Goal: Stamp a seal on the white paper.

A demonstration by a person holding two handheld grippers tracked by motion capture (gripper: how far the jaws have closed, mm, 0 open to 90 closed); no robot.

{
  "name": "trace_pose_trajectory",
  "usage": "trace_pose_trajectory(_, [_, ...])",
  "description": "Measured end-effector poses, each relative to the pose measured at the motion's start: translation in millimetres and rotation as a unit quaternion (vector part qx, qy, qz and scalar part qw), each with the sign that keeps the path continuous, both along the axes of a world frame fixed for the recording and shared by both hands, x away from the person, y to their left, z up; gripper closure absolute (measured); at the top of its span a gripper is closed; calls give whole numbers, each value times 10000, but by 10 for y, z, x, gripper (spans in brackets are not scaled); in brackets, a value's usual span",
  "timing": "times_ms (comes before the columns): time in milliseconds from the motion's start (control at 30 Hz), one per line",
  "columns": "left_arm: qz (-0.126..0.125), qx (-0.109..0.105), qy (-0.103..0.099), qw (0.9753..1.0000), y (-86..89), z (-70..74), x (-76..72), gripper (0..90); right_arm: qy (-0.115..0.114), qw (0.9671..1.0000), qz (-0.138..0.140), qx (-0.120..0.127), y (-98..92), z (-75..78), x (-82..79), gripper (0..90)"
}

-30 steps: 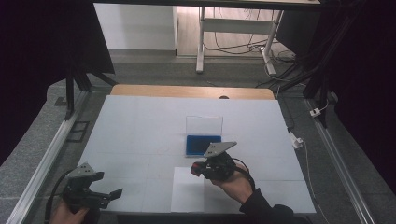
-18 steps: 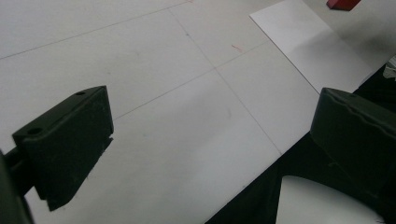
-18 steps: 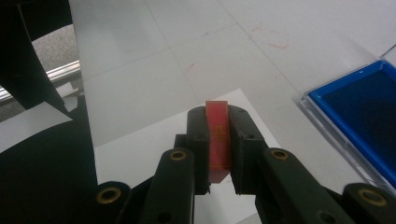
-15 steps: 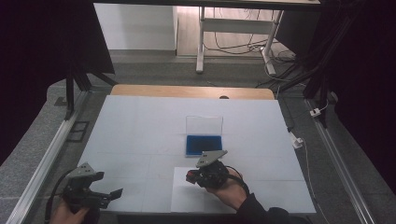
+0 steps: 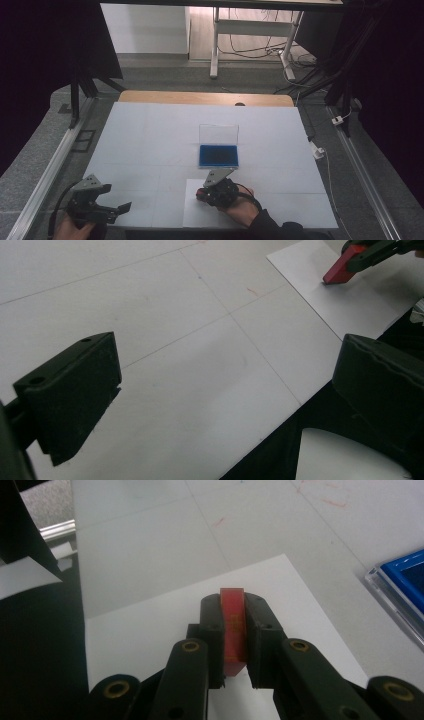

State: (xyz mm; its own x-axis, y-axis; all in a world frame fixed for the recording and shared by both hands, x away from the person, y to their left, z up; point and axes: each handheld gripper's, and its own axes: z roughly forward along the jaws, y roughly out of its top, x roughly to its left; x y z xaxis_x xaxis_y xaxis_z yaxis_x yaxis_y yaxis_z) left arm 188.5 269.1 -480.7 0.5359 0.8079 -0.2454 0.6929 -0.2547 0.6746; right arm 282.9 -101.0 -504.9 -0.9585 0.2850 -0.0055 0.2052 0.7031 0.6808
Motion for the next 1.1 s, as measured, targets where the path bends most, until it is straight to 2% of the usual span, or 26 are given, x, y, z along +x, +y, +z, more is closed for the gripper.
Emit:
trace_pose_trajectory(33, [-1,-3,-2,10000,0,0,0,0,-6,10000,-7,-62,-1,-13,-1,798])
trace_pose_trajectory(167, [-8,4,7,10000,-2,0,1,0,29,10000,-58,59,-25,-43,-5,800])
trace_pose_trajectory(400, [-6,19,11,10000,-7,0,1,0,-127,9999,-91,19,-14,-54,-54,803])
trace_pose_trajectory(567, [2,19,24,10000,-9,-1,4,0,-376,9992,-60,-83,17,-53,-116,804])
trace_pose_trajectory(667, [2,18,29,10000,-8,-1,6,0,-606,9979,1,-212,47,-49,-173,804])
trace_pose_trajectory(700, [2,18,29,10000,-8,-1,6,0,-603,9979,-2,-219,50,-48,-178,803])
trace_pose_trajectory(733, [3,17,29,10000,-8,-1,6,0,-587,9981,-17,-205,46,-49,-170,804])
trace_pose_trajectory(867, [3,17,28,10000,-8,-1,5,0,-193,9997,-129,-6,-1,-61,-80,805])
trace_pose_trajectory(1100, [6,16,35,10000,-8,-2,6,0,286,9991,-196,226,-50,-75,26,805])
